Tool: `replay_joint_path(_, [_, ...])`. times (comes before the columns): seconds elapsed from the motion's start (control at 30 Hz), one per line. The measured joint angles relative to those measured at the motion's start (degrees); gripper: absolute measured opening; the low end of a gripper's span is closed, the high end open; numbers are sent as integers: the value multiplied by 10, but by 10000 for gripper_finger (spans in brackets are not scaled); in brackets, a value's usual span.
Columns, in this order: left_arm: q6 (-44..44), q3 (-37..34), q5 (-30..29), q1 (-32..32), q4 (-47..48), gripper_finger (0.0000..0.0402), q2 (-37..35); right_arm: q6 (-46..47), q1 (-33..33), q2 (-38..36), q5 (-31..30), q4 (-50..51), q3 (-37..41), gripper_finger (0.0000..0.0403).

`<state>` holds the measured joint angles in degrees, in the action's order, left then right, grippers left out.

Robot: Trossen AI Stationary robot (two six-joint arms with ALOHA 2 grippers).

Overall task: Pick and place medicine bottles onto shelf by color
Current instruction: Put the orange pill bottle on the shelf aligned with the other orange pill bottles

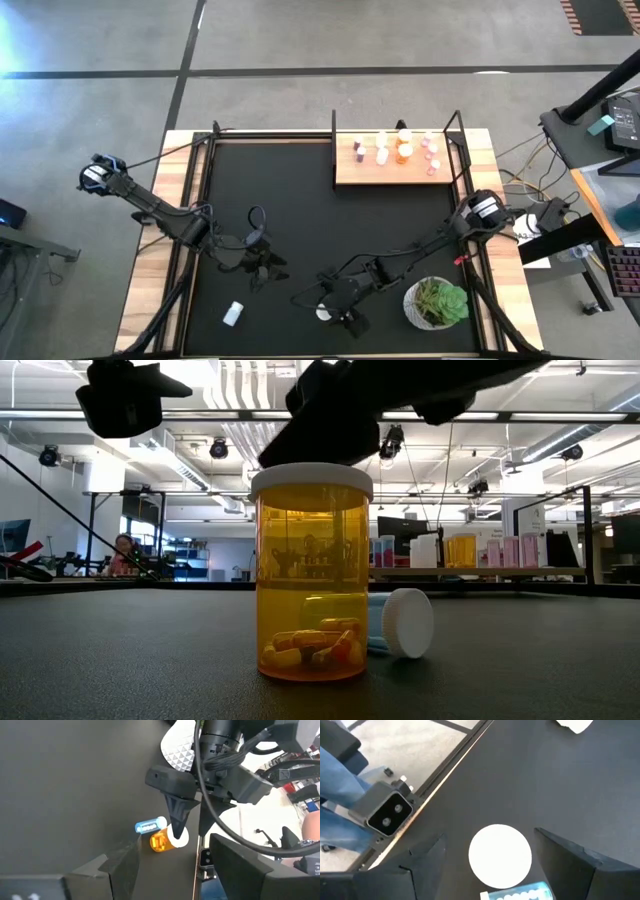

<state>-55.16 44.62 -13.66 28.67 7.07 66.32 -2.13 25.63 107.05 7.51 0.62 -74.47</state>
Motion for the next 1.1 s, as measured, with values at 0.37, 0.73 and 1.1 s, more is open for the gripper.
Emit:
replay_joint_path(0.37, [2, 0, -1, 0, 0, 219, 0, 8, 0, 4, 0, -29, 10, 281])
replay_joint_path(0.73, [0, 0, -1, 0, -2, 219, 0, 45, 0, 51, 0, -32, -10, 281])
replay_joint_path(1.1, [0, 0, -1, 0, -1, 219, 0, 46, -2, 49, 0, -7, -12, 229])
